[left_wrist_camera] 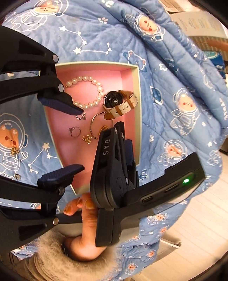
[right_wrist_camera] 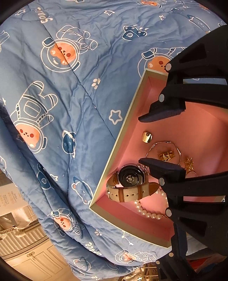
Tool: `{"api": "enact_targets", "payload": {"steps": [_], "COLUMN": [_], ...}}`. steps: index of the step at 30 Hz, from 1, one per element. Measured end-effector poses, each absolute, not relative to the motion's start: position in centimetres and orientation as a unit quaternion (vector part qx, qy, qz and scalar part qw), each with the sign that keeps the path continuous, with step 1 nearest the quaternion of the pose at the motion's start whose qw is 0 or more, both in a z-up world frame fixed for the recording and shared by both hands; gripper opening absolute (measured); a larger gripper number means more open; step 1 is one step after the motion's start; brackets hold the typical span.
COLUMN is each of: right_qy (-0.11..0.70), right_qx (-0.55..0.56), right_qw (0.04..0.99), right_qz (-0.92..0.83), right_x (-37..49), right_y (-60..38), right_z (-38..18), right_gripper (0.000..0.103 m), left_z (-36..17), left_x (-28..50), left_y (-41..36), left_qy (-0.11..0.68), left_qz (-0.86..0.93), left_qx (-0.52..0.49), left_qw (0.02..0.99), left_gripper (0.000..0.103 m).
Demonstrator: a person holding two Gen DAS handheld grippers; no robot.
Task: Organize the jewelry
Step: 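Open both grippers over the box and lift them away, then grasp a gold flower charm with the left gripper while the right grasps a gold earring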
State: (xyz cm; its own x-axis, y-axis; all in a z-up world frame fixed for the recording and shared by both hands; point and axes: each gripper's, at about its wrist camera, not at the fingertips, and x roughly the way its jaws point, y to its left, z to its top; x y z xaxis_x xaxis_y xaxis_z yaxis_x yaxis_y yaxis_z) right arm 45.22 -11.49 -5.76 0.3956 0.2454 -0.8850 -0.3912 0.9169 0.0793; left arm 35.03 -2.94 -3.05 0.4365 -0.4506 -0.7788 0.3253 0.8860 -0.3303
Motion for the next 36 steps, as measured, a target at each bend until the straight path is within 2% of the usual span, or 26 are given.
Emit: {"api": "enact_targets", "payload": {"steps": [2, 7, 10, 12, 33, 36], "right_qy": [0.500, 0.466, 0.449, 0.438, 0.427, 0.430], "right_qx": [-0.078, -0.061, -0.059, -0.063, -0.081, -0.081], "right_qw": [0.840, 0.855, 0.862, 0.867, 0.852, 0.851], "right_qz": [0.196, 0.219, 0.228, 0.230, 0.291, 0.290], "right_x": [44.2, 40.8, 38.4, 36.3, 22.1, 21.3], "right_y": [-11.5, -12.8, -13.7, -14.2, -15.3, -15.2], "right_z": [-4.9, -3.0, -2.4, -2.2, -7.1, -8.0], "right_gripper": [0.043, 0.043, 0.044, 0.050, 0.050, 0.047], "left_z": [-2.2, -1.6, -2.1, -2.3, -7.2, -7.9], "left_x": [34.1, 30.6, 28.4, 26.8, 17.6, 17.0], "left_y": [-2.1, -1.4, -0.7, 0.0, 0.3, 0.1], "left_qy": [0.460, 0.421, 0.404, 0.398, 0.404, 0.402], "left_qz": [-0.223, -0.207, -0.199, -0.185, -0.141, -0.135], "left_qx": [-0.081, -0.071, -0.071, -0.070, -0.054, -0.061], "left_qw": [0.855, 0.880, 0.890, 0.896, 0.902, 0.903], "left_gripper": [0.071, 0.084, 0.089, 0.092, 0.092, 0.092]}}
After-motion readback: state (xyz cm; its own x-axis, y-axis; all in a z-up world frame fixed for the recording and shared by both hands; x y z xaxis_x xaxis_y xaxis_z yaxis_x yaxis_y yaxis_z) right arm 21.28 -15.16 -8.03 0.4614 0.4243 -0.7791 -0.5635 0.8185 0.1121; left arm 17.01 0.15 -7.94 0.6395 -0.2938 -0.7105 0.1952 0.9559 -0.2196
